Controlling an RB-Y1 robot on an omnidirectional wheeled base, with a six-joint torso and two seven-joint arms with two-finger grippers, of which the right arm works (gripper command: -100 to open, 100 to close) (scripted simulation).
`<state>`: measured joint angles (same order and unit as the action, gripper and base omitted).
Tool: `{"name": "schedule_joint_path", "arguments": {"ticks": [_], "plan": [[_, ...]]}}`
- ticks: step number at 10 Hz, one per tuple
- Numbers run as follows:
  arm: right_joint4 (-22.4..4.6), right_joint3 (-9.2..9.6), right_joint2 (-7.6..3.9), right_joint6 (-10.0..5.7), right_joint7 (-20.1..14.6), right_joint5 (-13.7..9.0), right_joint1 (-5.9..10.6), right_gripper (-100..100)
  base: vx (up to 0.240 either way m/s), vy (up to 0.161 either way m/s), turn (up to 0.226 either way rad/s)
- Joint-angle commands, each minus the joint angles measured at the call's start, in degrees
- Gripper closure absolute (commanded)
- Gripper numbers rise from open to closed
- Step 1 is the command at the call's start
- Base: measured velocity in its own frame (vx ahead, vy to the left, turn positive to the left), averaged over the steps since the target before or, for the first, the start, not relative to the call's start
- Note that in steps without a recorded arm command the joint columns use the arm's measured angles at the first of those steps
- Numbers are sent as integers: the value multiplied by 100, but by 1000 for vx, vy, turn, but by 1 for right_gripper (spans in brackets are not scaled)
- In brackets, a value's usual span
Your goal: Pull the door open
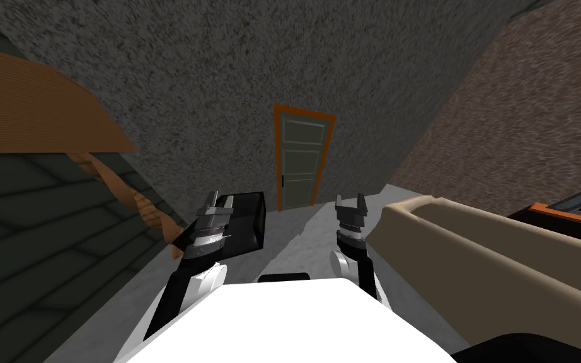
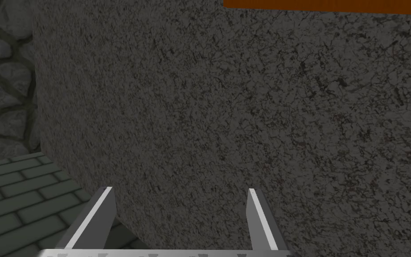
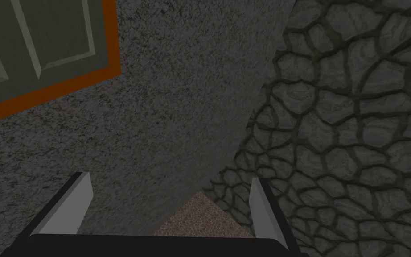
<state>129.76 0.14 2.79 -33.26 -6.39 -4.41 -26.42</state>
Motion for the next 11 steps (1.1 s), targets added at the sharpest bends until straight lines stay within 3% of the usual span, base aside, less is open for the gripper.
{"name": "schedule_joint_path", "arguments": {"ticks": [1, 4, 11], "plan": [[-165, -6, -72, -47, -92, -109, 56, -100, 30, -23, 175], [-558, -21, -210, -159, -310, -369, 189, -100, 76, -58, 195], [-1313, -51, -414, -373, -729, -866, 443, -100, 60, -55, 148]]}}
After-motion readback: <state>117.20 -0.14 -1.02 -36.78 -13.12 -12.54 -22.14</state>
